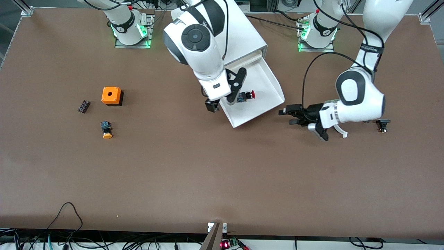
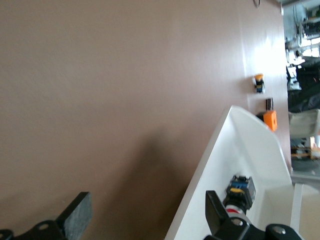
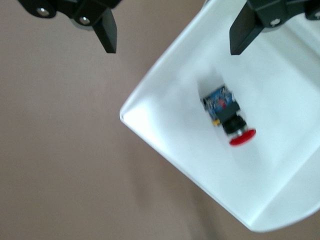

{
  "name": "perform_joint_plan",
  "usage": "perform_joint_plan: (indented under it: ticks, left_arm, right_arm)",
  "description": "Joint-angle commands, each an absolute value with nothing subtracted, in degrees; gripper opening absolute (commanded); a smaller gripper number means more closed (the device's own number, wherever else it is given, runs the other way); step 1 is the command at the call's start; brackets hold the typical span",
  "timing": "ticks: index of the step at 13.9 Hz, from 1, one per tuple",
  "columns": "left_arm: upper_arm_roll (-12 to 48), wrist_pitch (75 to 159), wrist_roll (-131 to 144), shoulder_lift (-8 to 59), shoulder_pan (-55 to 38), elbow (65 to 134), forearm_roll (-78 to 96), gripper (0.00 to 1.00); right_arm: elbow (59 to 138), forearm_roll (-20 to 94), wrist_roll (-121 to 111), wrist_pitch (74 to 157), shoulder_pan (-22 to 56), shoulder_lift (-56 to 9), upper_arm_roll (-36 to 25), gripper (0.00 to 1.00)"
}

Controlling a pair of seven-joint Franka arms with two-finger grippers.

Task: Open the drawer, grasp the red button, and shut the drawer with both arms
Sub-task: 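Reach the right gripper into the open drawer while the left gripper withdraws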

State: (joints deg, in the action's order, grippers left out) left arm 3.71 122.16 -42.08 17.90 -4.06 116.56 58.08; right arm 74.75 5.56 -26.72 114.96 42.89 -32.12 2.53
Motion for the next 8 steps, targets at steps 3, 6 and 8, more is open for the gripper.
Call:
perform_joint_plan:
  ticks: [3, 6, 8]
  left_arm:
    - [3.8, 124.5, -41.7, 11.4, 0.5, 117.2, 56.7, 1.0]
    - [1.9, 124.6, -41.7, 9.2, 0.9, 116.8, 52.4, 1.0]
    - [0.8, 123.7, -41.3, 7.8, 1.2, 113.7, 43.8, 1.0]
  right_arm:
    - [67.3, 7.2, -37.0, 116.3, 43.4, -38.8, 3.3, 1.0]
    - [67.5, 7.6, -39.6, 114.4, 44.5, -39.0, 3.3, 1.0]
    - [67.5, 6.9, -45.8, 112.4, 46.2, -39.8, 2.8, 1.0]
